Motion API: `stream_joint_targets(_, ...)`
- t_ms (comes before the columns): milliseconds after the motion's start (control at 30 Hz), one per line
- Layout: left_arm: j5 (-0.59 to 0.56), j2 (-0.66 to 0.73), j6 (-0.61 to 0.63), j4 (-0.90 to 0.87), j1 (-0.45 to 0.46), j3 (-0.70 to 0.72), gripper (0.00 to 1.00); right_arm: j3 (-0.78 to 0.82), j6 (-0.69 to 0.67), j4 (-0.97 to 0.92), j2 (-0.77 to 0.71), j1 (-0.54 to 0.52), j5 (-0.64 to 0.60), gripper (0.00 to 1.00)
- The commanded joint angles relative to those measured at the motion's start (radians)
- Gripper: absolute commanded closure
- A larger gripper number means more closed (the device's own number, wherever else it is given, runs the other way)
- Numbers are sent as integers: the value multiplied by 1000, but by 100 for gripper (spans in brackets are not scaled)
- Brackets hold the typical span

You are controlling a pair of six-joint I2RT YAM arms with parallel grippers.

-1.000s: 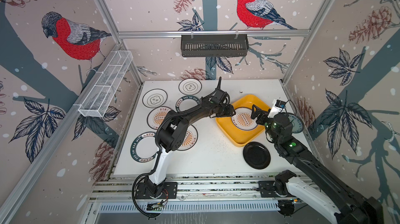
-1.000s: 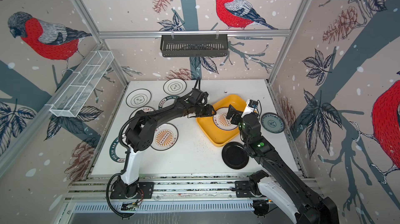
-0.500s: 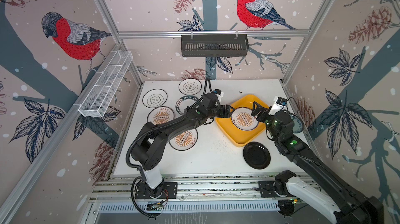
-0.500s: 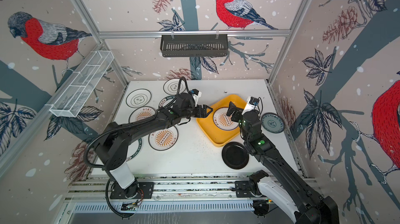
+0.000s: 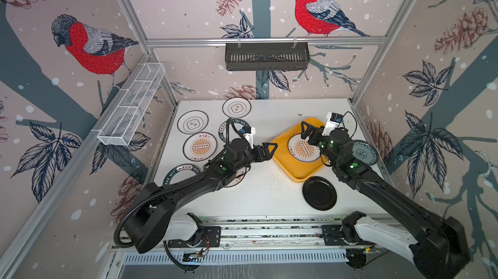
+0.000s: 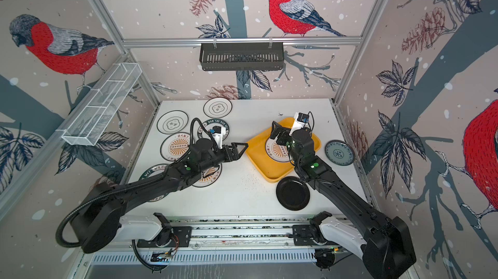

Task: Place the plates into the plastic bin on the countertop
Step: Pick up the plate from the middle-left of the table.

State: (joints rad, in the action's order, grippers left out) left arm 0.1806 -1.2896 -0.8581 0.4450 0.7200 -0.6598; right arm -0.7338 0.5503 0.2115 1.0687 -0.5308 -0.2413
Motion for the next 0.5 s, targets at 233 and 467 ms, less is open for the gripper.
stream_joint_targets(233,-217,227,-178,73,-4,206,4,-65,8,96,102,-43,84,0)
stream_joint_targets(467,-105,420,-170,-225,-183,250,4,-59,-16,128,129,-109,84,0)
